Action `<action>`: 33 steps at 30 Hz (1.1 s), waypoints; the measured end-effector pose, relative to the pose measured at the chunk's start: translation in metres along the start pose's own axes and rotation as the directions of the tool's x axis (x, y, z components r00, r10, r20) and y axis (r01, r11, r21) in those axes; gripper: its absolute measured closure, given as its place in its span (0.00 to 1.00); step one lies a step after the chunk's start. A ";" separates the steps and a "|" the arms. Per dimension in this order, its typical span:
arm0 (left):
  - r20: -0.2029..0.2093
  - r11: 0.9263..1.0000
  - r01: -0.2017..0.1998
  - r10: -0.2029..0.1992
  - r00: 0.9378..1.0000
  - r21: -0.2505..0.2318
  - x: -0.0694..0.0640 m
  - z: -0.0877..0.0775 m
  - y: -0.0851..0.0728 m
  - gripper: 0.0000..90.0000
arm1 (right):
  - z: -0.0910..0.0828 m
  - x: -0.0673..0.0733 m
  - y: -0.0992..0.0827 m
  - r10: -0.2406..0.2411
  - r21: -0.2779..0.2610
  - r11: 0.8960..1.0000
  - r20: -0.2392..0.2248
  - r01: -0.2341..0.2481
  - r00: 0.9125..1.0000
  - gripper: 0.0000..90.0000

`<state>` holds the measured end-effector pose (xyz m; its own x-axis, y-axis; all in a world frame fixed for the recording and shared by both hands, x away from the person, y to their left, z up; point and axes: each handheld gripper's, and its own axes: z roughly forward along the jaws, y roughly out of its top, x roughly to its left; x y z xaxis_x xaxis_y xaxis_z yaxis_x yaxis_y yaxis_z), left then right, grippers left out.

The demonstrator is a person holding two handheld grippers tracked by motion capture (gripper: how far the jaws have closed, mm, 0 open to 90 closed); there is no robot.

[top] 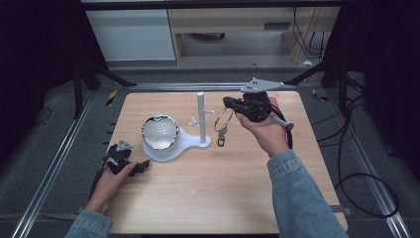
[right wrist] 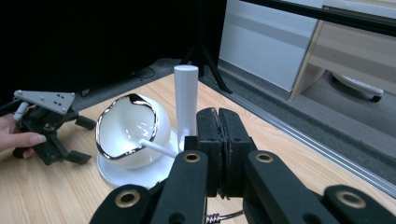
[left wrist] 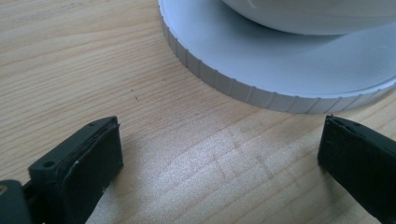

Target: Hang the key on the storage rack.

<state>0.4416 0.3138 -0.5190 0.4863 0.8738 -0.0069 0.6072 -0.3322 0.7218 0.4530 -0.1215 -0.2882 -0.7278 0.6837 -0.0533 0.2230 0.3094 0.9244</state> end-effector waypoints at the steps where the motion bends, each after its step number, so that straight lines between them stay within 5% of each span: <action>1: 0.000 1.000 0.000 0.000 1.000 0.000 0.000 0.000 0.000 0.00 | 0.001 0.000 0.001 0.001 -0.001 1.000 -0.002 -0.001 1.000 0.99; 33: 0.000 1.000 0.000 0.000 1.000 0.000 0.000 0.000 0.000 0.00 | 0.026 0.008 0.026 -0.039 0.019 0.999 -0.022 0.040 0.999 0.99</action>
<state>0.4415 0.3138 -0.5189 0.4864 0.8737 -0.0068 0.6073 -0.3325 0.7216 0.4702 -0.0910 -0.2748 -0.7498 0.6566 -0.0813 0.2060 0.3484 0.9144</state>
